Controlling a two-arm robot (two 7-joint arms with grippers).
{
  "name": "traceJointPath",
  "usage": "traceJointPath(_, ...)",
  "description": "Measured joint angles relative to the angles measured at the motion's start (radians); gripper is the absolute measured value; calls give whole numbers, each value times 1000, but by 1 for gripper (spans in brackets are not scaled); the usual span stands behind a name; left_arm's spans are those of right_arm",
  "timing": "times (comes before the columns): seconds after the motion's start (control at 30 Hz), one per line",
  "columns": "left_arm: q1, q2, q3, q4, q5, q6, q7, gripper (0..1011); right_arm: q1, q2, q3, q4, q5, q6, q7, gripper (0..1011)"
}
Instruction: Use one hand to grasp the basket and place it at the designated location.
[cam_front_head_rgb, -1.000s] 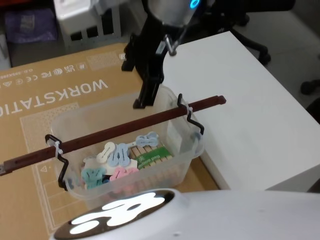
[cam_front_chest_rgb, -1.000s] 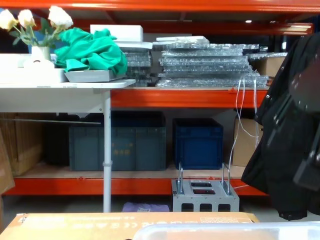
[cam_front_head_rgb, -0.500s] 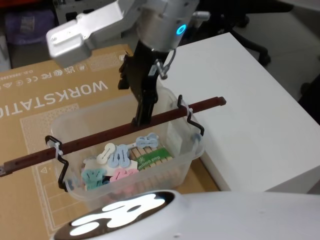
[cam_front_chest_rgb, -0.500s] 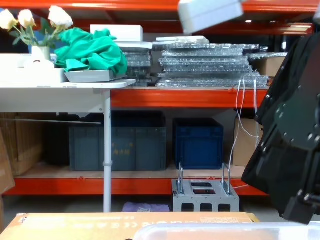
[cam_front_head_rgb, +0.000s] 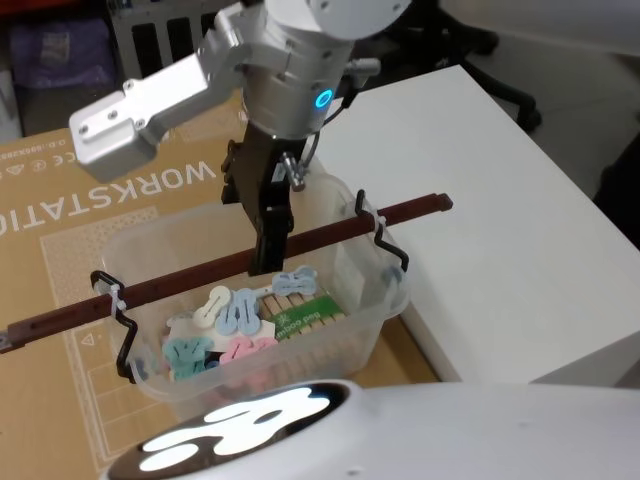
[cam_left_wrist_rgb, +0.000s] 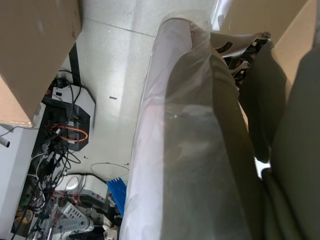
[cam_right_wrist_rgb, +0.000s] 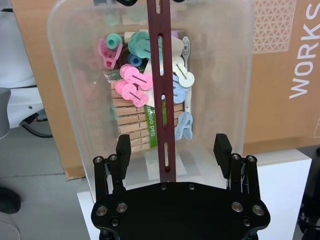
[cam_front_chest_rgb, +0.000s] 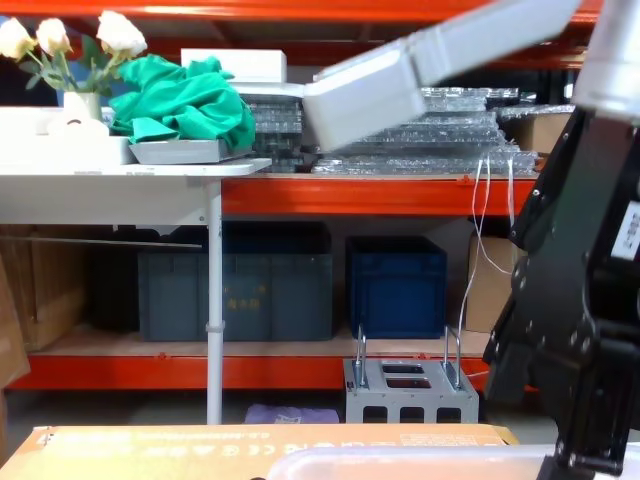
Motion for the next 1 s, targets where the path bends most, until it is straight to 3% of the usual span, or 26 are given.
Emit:
traceJointPath(0.57,0,0,0,0,0,0,0,0,-13,-65,-99,48,-94,36,0,1001)
traceJointPath(1.0,0,0,0,0,0,0,0,0,-20,-84,-137,63,-131,51,-5,1001)
